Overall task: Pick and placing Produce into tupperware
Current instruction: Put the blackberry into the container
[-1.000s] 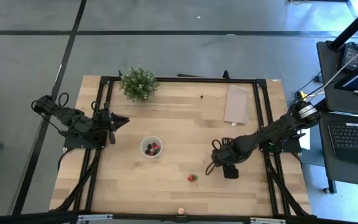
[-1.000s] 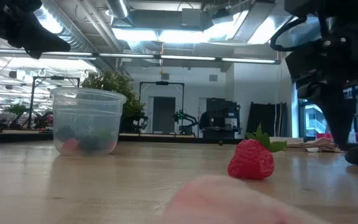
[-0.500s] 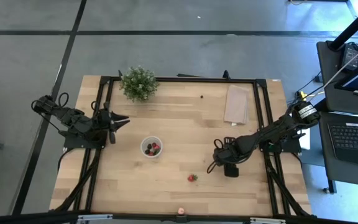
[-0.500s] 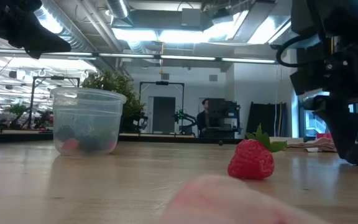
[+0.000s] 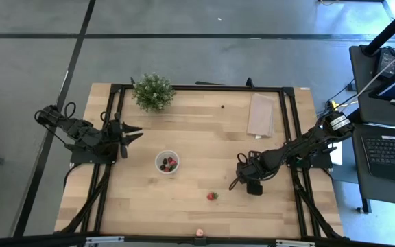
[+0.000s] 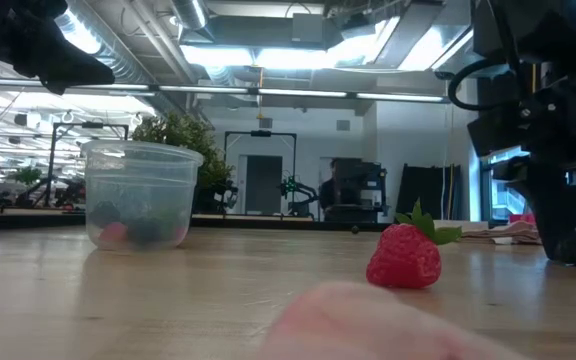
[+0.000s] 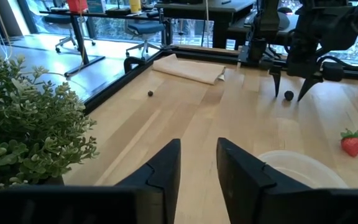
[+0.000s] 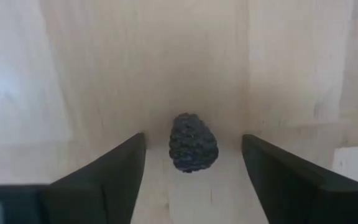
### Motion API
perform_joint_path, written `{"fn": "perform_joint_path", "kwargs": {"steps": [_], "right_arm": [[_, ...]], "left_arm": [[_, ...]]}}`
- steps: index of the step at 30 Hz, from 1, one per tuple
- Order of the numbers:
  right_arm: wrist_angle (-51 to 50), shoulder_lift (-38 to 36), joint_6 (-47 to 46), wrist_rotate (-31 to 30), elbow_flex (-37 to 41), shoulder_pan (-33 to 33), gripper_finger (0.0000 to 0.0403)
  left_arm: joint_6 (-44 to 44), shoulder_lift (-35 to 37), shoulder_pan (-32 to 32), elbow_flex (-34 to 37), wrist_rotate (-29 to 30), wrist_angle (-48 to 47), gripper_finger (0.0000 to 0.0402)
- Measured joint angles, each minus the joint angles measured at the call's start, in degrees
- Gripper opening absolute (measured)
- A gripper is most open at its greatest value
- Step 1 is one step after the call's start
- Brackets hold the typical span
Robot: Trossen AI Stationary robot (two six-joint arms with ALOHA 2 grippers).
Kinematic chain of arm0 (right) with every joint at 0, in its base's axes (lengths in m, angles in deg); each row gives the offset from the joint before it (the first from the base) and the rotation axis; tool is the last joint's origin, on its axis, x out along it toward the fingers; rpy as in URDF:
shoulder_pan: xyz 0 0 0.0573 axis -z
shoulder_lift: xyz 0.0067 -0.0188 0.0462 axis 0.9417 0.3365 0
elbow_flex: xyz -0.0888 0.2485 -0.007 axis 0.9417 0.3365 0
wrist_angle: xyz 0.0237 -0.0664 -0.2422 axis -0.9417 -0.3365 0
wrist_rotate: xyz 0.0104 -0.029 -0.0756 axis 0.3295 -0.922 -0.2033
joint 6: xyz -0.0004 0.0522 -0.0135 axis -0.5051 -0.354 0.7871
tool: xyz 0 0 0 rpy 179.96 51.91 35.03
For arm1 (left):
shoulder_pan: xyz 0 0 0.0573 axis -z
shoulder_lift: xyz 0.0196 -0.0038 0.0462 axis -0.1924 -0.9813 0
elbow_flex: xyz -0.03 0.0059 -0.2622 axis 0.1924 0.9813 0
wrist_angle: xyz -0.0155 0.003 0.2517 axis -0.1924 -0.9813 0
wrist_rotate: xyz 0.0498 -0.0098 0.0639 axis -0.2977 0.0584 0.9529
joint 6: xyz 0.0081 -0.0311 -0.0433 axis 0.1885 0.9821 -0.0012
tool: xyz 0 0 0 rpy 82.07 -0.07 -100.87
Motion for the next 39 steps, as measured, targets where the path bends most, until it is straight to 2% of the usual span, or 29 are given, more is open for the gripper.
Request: {"fn": "perform_joint_path", "kwargs": {"steps": [14, 17, 20, 25, 30, 34, 39], "right_arm": [[0.46, 0.11, -1.29, -0.35, -0.07, 0.04, 0.0123], [0.15, 0.17, -1.99, -0.27, -0.43, 0.04, 0.0102], [-0.16, 0.55, -2.49, -0.07, -2.28, 0.66, 0.01], [0.31, 0.42, 1.89, -2.17, -10.1, 4.45, 0.011], [1.63, 0.39, 12.5, -5.99, -22.52, 10.76, 0.011], [9.58, 0.32, 23.21, -6.59, -32.79, 15.11, 0.0103], [21.83, 0.97, 33.85, -6.56, -41.59, 17.99, 0.0107]], "left_arm": [[0.0, 0.0, -0.02, 0.0, 0.0, 0.0, 0.0116], [0.0, 0.0, -0.02, 0.0, 0.0, 0.0, 0.012], [0.52, 0.0, -0.02, 0.0, 0.02, 0.04, 0.0123], [1.36, -0.01, -0.01, 0.0, 0.04, 0.07, 0.0125], [1.34, 0.0, 0.0, 0.0, 0.04, 0.07, 0.012], [1.33, -0.02, 0.0, 0.0, 0.04, 0.07, 0.0112], [1.33, 0.0, 0.0, 0.0, 0.04, 0.07, 0.0103]]}}
